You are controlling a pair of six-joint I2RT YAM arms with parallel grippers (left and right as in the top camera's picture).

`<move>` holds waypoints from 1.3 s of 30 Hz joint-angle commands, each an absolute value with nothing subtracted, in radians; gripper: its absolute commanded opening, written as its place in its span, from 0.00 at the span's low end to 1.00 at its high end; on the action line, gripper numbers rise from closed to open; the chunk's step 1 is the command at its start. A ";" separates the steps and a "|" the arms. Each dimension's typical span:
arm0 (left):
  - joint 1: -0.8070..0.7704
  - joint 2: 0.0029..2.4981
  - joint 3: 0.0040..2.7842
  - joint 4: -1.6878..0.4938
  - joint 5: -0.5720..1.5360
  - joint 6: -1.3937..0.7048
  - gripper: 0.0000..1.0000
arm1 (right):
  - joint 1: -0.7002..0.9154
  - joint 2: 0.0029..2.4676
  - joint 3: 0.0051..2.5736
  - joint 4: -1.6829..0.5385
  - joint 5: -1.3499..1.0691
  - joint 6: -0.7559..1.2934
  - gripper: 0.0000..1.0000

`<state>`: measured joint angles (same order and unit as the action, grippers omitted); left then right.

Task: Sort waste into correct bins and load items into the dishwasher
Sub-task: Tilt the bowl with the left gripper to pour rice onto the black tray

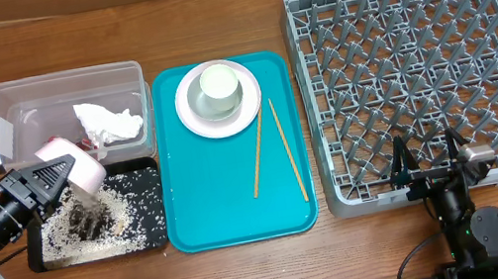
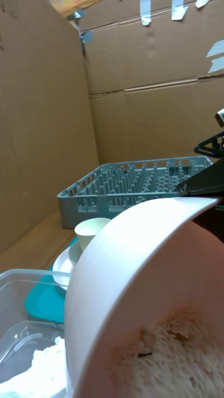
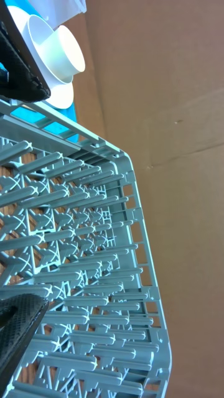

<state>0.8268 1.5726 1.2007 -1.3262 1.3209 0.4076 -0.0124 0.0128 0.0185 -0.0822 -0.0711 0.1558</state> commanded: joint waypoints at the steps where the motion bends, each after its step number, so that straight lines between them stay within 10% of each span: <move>1: 0.832 1.549 1.196 -1.328 1.362 0.449 0.04 | -0.013 0.003 0.008 -0.077 -0.069 0.149 1.00; 39: 0.833 1.549 1.196 -1.381 1.437 0.417 0.04 | -0.014 0.003 0.008 -0.077 -0.069 0.149 1.00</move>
